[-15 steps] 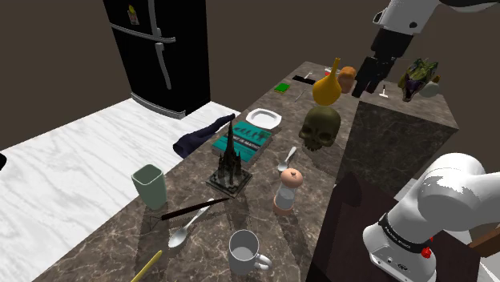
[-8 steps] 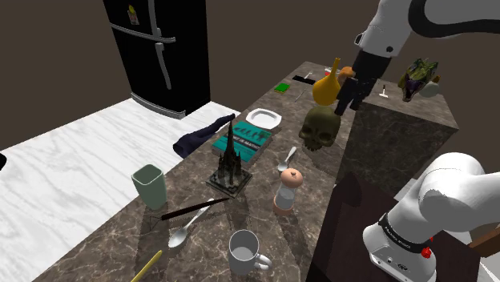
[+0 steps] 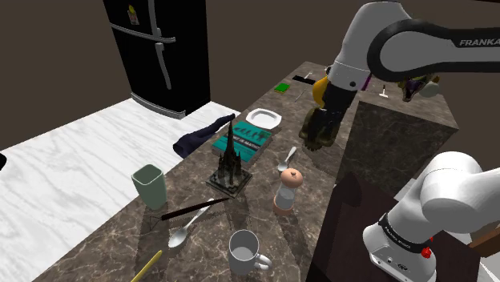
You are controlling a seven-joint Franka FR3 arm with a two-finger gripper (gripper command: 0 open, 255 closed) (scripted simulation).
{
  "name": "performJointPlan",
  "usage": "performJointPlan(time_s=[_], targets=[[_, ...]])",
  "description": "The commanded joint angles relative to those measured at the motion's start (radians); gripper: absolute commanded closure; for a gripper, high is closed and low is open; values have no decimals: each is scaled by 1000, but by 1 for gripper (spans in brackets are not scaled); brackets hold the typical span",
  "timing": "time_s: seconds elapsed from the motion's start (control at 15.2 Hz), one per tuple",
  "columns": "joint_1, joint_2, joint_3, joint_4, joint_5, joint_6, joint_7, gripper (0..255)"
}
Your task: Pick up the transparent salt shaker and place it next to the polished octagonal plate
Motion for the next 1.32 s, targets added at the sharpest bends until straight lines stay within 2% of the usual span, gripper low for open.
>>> performJointPlan(time_s=[0.0, 0.46, 0.92, 1.25], targets=[[21, 27, 30, -26, 35, 58, 22, 0], [86, 194, 128, -67, 145, 281, 69, 0], [101, 255, 153, -116, 175, 394, 59, 0], [103, 261, 155, -120, 178, 404, 59, 0]])
